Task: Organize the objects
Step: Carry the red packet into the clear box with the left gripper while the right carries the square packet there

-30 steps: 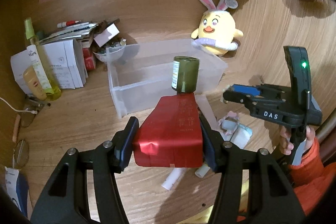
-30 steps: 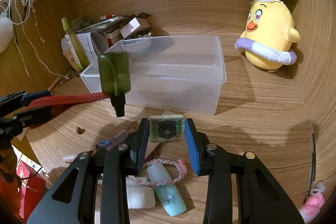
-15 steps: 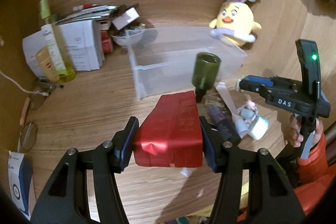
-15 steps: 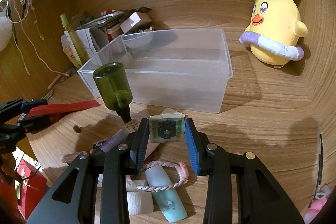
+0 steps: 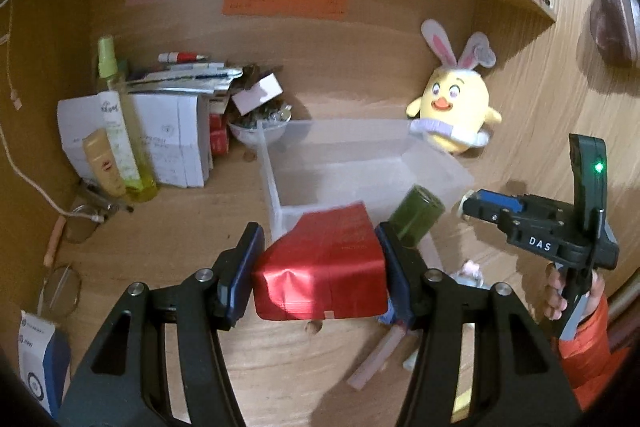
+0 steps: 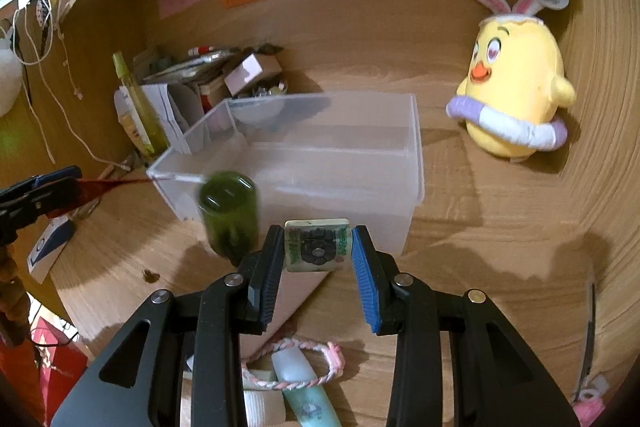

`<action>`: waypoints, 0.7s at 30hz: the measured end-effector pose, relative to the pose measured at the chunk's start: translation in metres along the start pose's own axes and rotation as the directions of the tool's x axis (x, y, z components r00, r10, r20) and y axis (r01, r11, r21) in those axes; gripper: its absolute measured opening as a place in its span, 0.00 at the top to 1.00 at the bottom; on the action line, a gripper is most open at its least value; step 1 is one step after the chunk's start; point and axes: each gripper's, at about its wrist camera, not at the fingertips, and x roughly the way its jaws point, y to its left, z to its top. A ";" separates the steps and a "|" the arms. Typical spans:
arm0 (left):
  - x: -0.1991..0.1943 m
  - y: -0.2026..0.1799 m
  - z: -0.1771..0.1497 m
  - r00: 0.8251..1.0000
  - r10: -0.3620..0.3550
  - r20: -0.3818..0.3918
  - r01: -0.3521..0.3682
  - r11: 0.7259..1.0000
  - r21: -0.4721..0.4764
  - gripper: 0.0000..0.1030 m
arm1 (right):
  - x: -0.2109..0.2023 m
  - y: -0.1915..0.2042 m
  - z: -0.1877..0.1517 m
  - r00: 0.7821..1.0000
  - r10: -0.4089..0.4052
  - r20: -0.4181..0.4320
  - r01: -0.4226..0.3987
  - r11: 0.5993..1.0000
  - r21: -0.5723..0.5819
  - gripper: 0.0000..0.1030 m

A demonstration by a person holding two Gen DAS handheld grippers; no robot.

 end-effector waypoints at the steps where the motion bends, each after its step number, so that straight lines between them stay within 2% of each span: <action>1: 0.001 0.001 0.003 1.000 -0.004 0.005 0.004 1.000 -0.002 0.45 | 0.000 0.001 0.003 1.000 -0.004 0.007 0.004 1.000 -0.005 0.70; 6: 0.005 0.004 0.018 0.999 -0.026 0.022 0.027 0.999 -0.020 0.48 | 0.000 0.001 0.014 1.000 -0.005 0.027 0.005 1.000 -0.017 0.70; 21: 0.006 0.004 0.068 0.993 -0.025 0.112 0.026 1.000 -0.008 0.48 | 0.016 0.006 0.045 0.999 -0.003 0.043 0.005 0.999 -0.052 0.70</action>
